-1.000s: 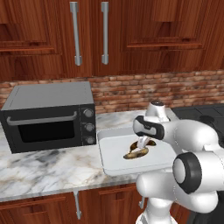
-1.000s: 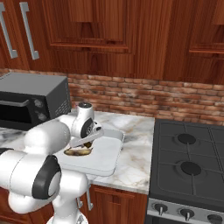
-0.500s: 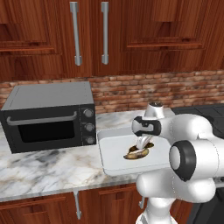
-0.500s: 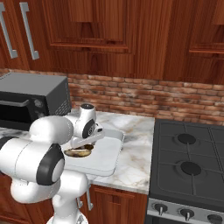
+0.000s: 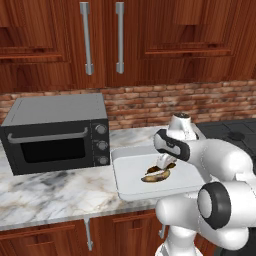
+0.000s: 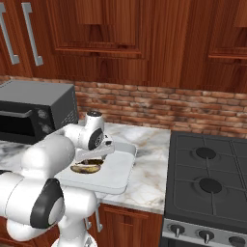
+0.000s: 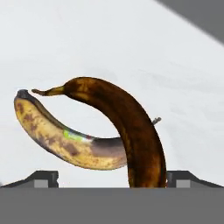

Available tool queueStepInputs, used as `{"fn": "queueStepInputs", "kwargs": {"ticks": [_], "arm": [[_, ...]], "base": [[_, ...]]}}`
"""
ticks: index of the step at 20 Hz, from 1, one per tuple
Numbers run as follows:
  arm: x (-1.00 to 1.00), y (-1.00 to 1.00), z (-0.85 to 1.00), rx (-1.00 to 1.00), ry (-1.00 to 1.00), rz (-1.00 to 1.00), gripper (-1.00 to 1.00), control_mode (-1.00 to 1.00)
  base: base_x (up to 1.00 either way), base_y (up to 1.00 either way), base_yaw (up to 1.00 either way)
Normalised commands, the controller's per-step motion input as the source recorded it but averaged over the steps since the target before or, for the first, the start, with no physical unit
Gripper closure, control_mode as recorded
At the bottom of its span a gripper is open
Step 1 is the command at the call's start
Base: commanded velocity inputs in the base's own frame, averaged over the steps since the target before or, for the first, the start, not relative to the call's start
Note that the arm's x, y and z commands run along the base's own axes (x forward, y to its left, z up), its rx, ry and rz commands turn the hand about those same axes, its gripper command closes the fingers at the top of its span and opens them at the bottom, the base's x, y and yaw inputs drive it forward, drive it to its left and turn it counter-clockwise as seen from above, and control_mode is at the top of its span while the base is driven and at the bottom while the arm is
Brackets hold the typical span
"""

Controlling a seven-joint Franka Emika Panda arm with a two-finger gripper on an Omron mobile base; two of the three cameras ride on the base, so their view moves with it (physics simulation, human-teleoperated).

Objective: Pick up both bananas from the fridge and place them inside the tupperware on the counter.

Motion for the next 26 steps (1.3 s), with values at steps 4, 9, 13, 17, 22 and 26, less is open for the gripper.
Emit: {"fn": "queueStepInputs", "kwargs": {"ticks": [4, 9, 13, 17, 22, 26], "arm": [[-0.43, 0.0, 0.47, 0.0, -0.02, -0.07, -1.0, -1.0], [-0.44, 0.0, 0.45, 0.0, 0.0, -0.05, -1.0, -1.0], [-0.45, 0.0, 0.44, 0.0, 0.0, -0.04, -1.0, -1.0], [-0.45, 0.0, 0.44, 0.0, 0.0, -0.07, -1.0, -1.0], [-0.45, 0.0, 0.38, 0.0, 0.0, -0.17, -1.0, -1.0], [-0.51, 0.0, 0.34, 0.0, -0.01, -0.27, -1.0, -1.0]], "base": [[0.0, 0.0, 0.0], [0.0, 0.0, 0.0], [0.0, 0.0, 0.0], [0.0, 0.0, 0.0], [0.0, 0.0, 0.0], [0.0, 0.0, 0.0]]}}
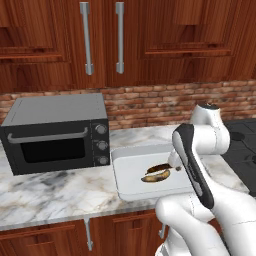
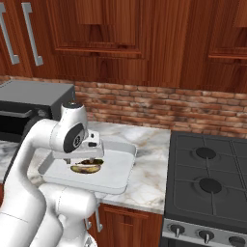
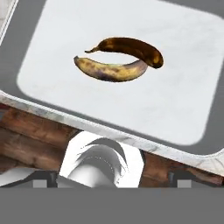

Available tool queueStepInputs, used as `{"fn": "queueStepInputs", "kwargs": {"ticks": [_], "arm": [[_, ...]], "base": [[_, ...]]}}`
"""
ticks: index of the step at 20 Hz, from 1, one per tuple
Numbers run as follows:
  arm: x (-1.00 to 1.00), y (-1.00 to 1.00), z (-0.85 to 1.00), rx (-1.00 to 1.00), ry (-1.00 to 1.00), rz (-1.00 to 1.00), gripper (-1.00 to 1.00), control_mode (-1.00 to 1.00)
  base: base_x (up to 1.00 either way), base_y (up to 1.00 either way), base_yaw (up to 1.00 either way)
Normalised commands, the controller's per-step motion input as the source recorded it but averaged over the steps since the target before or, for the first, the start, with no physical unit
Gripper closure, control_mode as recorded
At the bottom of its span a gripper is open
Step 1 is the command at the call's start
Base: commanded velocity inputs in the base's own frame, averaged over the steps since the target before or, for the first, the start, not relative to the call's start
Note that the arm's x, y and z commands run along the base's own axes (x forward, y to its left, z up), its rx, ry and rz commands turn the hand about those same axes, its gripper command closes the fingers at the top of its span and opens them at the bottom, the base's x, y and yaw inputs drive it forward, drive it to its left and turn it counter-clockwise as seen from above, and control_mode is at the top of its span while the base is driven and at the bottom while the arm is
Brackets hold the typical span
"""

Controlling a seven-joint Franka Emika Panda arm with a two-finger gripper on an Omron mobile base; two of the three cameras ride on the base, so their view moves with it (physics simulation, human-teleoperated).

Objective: Pick up both bananas from the fridge and place them inside the tupperware on the counter.

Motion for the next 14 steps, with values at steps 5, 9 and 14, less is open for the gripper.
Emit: {"fn": "queueStepInputs", "kwargs": {"ticks": [5, 9, 14], "arm": [[-0.59, 0.0, 0.35, 0.0, -0.14, -0.35, -1.0, -1.0], [-0.55, 0.0, 0.43, 0.0, -0.19, -0.3, -1.0, -1.0], [-0.52, 0.0, 0.52, 0.0, -0.19, -0.24, -1.0, -1.0]], "base": [[0.0, 0.0, 0.0], [0.0, 0.0, 0.0], [0.0, 0.0, 0.0]]}}
